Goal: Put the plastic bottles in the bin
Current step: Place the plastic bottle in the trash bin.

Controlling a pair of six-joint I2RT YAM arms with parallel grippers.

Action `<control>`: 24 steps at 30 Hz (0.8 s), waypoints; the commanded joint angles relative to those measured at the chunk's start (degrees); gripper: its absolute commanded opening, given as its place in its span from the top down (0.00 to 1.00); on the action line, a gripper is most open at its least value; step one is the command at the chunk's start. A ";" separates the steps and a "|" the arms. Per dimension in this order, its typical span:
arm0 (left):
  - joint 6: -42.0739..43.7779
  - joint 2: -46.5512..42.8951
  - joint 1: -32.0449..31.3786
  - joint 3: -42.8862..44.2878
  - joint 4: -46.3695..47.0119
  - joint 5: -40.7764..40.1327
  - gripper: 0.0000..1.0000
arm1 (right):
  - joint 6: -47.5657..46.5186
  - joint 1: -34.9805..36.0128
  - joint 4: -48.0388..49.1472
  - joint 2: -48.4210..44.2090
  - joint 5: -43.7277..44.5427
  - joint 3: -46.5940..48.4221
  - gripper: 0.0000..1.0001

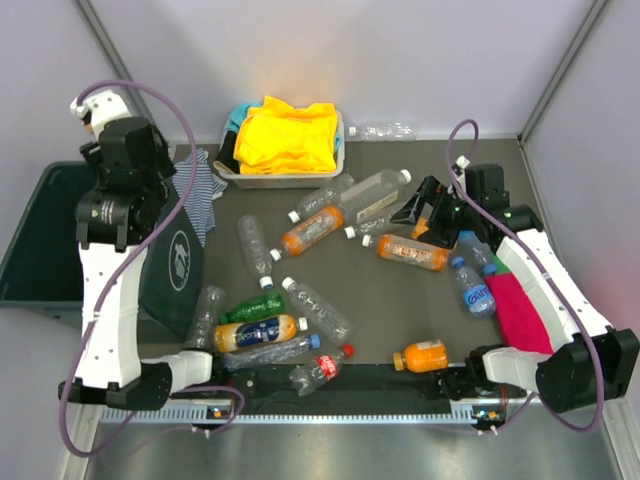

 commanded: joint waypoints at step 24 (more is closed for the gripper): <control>1.78 -4.07 0.66 -3.69 6.58 38.62 0.01 | -0.28 0.49 -25.45 -6.14 21.03 -3.58 0.01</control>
